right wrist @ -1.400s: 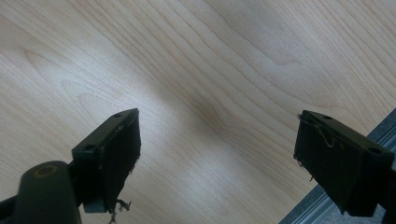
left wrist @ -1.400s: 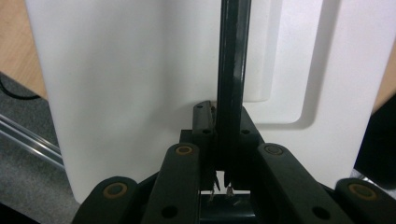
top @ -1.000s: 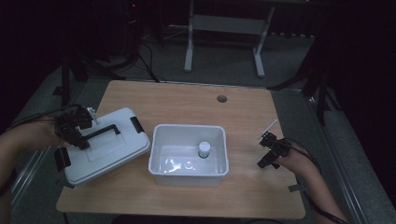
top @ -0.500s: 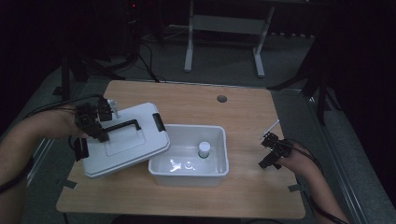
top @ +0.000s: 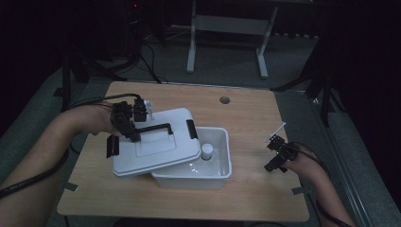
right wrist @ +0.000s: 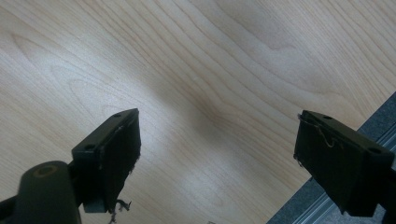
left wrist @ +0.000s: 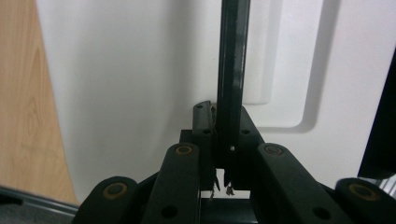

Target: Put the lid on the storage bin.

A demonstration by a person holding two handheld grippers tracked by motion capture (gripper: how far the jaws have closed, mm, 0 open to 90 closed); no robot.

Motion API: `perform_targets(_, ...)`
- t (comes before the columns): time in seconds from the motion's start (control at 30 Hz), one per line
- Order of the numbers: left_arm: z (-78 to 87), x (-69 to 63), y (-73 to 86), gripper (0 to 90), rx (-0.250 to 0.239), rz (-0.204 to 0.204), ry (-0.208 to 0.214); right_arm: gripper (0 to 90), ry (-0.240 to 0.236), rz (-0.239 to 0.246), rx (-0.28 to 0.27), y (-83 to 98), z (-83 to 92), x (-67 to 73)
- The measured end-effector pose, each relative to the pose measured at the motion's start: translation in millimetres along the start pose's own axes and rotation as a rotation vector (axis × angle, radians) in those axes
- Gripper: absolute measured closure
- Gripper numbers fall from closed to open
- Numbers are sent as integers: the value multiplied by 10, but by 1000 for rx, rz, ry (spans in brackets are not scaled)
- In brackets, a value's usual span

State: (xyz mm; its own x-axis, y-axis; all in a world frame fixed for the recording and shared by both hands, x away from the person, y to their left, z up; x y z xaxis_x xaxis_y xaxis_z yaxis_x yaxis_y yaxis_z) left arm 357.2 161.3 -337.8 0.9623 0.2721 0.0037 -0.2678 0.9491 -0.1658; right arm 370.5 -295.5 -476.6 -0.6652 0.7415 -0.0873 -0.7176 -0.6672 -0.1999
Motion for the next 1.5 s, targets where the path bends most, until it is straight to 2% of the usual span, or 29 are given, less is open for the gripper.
perform_targets(0.13, -39, -18, -157, 835, -14, -38, 12, 141, 2, 9, 0, 13, 12, -11)
perform_targets(0.3, -71, -42, -300, 835, -3, -77, 14, 141, 4, 3, -1, 29, 26, -21)
perform_targets(0.4, -97, -81, -451, 834, -4, -121, 19, 141, 5, 0, 2, 42, 21, -30)
perform_targets(0.5, -118, -92, -540, 835, 0, -134, 25, 142, 3, 1, 2, 46, 13, -30)
perform_targets(0.53, -147, -112, -630, 834, 5, -155, 23, 142, 1, -1, 3, 48, 7, -26)
perform_targets(0.6, -178, -135, -709, 834, 12, -179, 35, 141, 0, -2, 2, 49, 2, -24)
perform_targets(0.8, -257, -165, -895, 835, 0, -208, 47, 141, -2, 7, 3, 44, -11, -26)
perform_targets(0.97, -360, -156, -959, 835, 23, -219, 50, 141, -3, 9, 5, 34, -16, -18)
perform_targets(1.03, -396, -154, -970, 834, 29, -228, 64, 141, -3, 13, 3, 31, -19, -18)
perform_targets(1.37, -536, -54, -966, 834, 13, -206, 79, 142, -7, 14, 8, 7, -42, -2)
perform_targets(1.5, -583, -59, -964, 834, 20, -214, 89, 141, -7, 19, 9, -10, -52, 8)
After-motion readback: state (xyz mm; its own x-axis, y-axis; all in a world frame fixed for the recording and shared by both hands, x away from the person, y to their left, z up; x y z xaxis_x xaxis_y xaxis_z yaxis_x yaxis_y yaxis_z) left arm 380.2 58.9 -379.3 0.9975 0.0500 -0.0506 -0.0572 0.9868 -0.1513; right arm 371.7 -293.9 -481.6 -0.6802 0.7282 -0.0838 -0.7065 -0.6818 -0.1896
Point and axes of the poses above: each handheld gripper's, and its own axes: z roughly backward along the jaws, y roughly out of its underside, x roughly to its left, the point moved 1 cm from there along -z, roughly forward along the jaws, and after that the axes turned 4 degrees about -x, right-handed, at the moved point
